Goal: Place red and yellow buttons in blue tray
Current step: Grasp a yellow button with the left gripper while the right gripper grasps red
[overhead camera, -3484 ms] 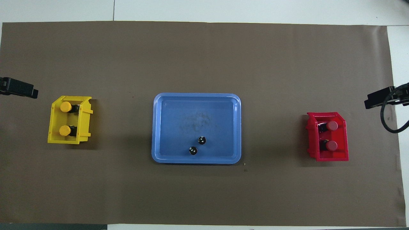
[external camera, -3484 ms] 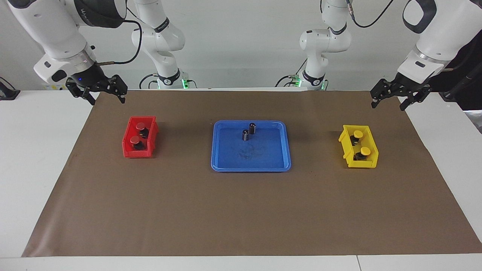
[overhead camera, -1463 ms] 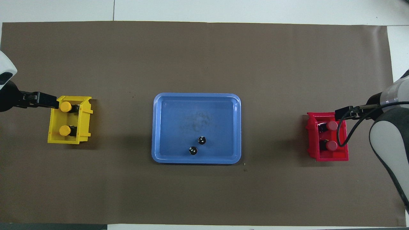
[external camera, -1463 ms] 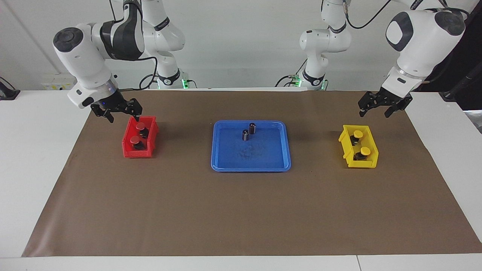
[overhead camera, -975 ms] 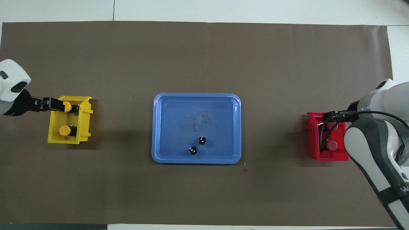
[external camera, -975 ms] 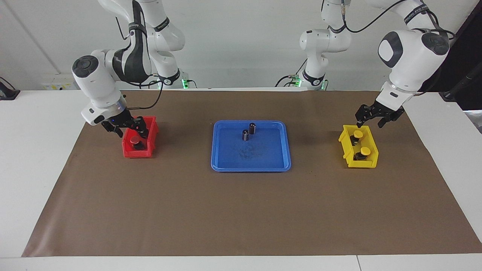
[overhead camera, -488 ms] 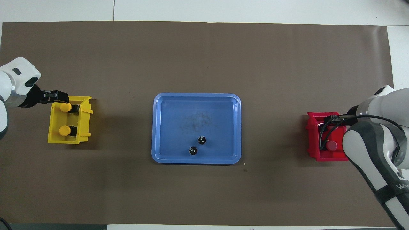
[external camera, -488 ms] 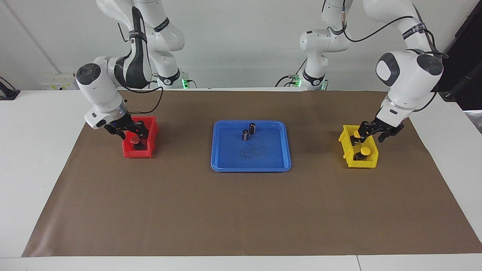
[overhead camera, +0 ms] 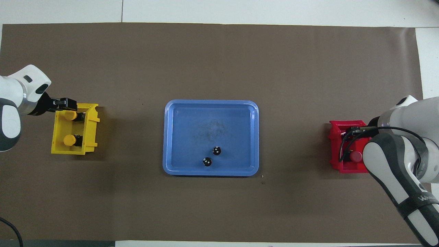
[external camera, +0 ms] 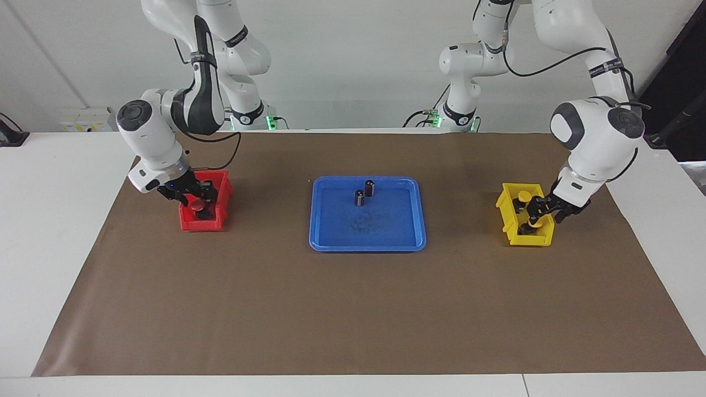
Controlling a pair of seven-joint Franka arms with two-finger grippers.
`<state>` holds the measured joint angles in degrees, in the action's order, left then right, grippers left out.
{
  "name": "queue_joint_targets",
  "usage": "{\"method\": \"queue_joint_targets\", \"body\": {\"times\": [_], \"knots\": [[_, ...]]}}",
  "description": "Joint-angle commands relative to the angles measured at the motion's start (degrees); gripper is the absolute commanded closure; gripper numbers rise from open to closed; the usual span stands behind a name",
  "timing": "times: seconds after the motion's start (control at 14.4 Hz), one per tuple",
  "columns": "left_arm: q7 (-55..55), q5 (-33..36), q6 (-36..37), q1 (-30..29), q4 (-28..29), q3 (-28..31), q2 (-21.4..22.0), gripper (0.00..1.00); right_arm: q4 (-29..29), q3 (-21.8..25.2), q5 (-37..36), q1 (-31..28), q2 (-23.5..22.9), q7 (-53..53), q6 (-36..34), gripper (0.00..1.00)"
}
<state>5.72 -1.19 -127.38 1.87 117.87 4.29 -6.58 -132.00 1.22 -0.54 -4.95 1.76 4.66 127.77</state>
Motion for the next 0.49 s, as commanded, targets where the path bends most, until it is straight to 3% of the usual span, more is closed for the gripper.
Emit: {"method": "queue_joint_targets", "body": {"times": [0.0,0.28,0.42], "knots": [[0.70,-0.13,-2.35,-0.38,3.76,-0.16,1.57,0.24,-2.91,-0.52,1.07,-0.58,1.05,0.88,3.10,0.41],[0.70,-0.13,-3.49,-0.38,4.56,-0.24,1.75,0.25,-4.14,-0.52,1.07,-0.93,1.49,3.16,4.42,0.41],[0.53,-0.13,-3.75,-0.20,4.99,-0.24,1.14,0.25,-4.14,-0.52,1.07,-1.02,1.49,3.69,4.42,0.49]]}}
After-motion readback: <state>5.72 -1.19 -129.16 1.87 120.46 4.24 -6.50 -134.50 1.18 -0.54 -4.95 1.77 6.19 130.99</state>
